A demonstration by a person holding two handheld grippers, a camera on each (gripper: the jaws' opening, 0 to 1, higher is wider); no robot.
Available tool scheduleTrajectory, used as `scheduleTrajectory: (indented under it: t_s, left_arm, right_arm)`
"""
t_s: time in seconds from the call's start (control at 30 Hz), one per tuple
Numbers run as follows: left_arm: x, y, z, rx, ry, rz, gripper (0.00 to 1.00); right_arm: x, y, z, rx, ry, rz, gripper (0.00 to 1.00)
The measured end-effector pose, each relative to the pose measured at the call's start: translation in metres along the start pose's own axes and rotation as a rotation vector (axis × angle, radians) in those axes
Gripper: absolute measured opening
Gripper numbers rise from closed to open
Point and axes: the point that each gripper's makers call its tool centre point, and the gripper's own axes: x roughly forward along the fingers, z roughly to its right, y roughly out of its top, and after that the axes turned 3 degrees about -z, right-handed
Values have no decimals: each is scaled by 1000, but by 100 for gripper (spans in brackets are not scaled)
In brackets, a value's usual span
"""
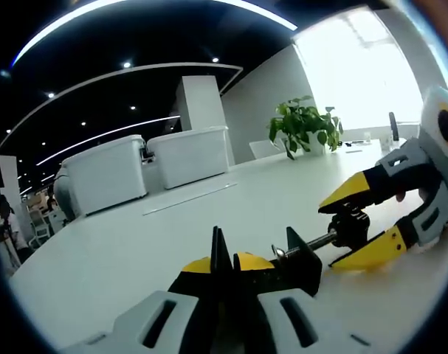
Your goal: Clamp the fixed fixture on the desktop, loosen the retaining clip, secure it to the edge of the desk, and tighten the retaining clip.
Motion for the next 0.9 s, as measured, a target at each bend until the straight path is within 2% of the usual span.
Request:
scheduleTrajectory:
  t_s: [0.03, 0.07, 0.1, 0.13, 0.2, 0.23, 0.3, 0.37, 0.43, 0.47, 0.6, 0.9]
  left_arm:
    - [0, 0, 0, 0, 0, 0, 7]
    - [0, 0, 0, 1, 1, 0, 7]
    - [0, 0, 0, 3, 2, 0, 7]
    - [0, 0, 0, 3, 1, 1, 7]
    - [0, 0, 1, 4, -1, 1, 7]
    - [0, 0, 1, 4, -2, 2, 7]
    - [0, 0, 1, 5, -3, 2, 7]
    - [1, 0, 1, 5, -3, 2, 7]
    - [1, 0, 2, 4, -4, 2, 7]
    - [1, 0, 2, 4, -4, 2, 7]
    - [1, 0, 2, 4, -4, 2, 7]
    - [0, 0, 1, 4, -4, 2, 7]
  right_arm:
    - [0, -1, 0, 28, 8, -1, 26]
    - [0, -4, -2, 111, 28, -11, 28]
    - [-2, -1, -2, 200, 61, 12, 29]
    - [-4, 0, 0, 377, 91, 30, 32]
    - [-8, -1, 11, 654, 151, 41, 32]
    - [-9, -2, 19, 742, 148, 56, 29]
    - [-10, -2, 28, 855, 144, 83, 24]
    - [-9, -7, 29, 948, 177, 72, 23]
    - [-7, -9, 21, 1012, 245, 35, 20]
    - [-6, -10, 25, 1027, 233, 43, 20]
    - [-4, -9, 23, 1044, 244, 38, 20]
    - [-2, -10, 23, 1035, 234, 33, 26]
